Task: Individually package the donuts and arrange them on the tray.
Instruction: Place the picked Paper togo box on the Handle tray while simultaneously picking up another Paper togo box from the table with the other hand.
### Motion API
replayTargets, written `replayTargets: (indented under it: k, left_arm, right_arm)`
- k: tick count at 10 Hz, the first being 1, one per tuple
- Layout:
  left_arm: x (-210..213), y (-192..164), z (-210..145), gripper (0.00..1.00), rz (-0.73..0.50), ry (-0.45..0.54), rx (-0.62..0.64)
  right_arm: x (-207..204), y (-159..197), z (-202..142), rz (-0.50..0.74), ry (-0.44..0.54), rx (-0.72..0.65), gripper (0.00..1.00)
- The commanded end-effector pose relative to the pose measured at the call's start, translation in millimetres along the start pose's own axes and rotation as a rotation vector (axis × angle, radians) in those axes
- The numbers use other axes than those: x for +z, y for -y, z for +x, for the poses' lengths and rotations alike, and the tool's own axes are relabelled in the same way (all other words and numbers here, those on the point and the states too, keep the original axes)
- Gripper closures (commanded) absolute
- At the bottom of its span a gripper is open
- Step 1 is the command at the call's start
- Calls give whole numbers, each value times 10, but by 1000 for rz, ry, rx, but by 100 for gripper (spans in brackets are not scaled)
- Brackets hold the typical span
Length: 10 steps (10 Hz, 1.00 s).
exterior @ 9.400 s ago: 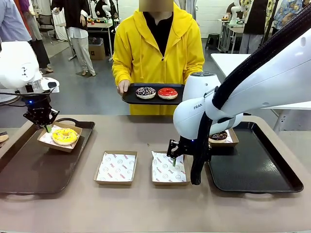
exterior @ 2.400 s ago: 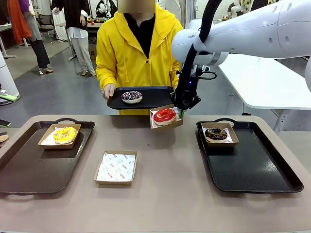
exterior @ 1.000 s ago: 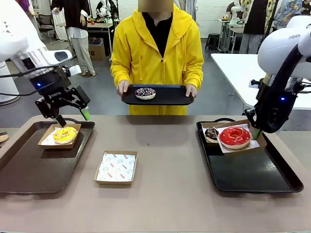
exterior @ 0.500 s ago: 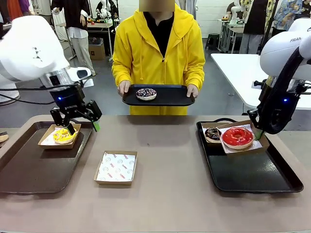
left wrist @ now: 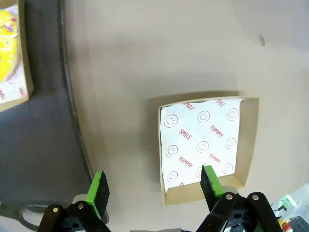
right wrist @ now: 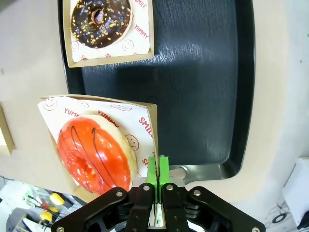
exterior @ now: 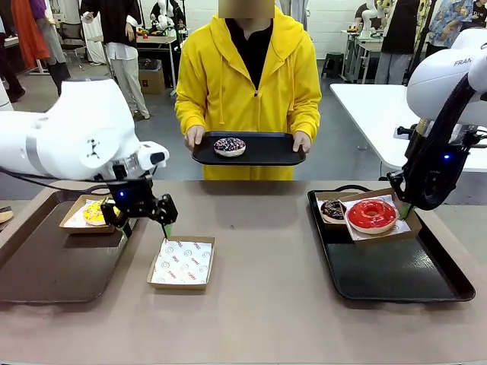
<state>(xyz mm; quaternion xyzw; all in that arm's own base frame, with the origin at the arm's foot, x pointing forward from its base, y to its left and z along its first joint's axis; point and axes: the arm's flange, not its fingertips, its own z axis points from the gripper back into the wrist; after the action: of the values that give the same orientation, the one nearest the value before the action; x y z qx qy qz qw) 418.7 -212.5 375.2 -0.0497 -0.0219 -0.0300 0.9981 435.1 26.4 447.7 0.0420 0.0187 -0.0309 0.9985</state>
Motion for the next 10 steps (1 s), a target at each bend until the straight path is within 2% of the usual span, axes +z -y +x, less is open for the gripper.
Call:
replayTargets:
  k: [1, 4, 6, 10]
  left_arm:
    - [-214, 108, -89, 1, 49, 18, 11]
    - [-428, 228, -227, 1, 50, 14, -21]
    - [-384, 164, -206, 1, 33, -22, -38]
    - [-384, 164, -206, 1, 33, -22, -38]
  right_arm:
    - [22, -7, -17, 10, -1, -4, 98]
    - [22, -7, -17, 10, -1, -4, 98]
    - [22, -7, -17, 10, -1, -4, 98]
    - [22, -7, -17, 10, -1, -4, 98]
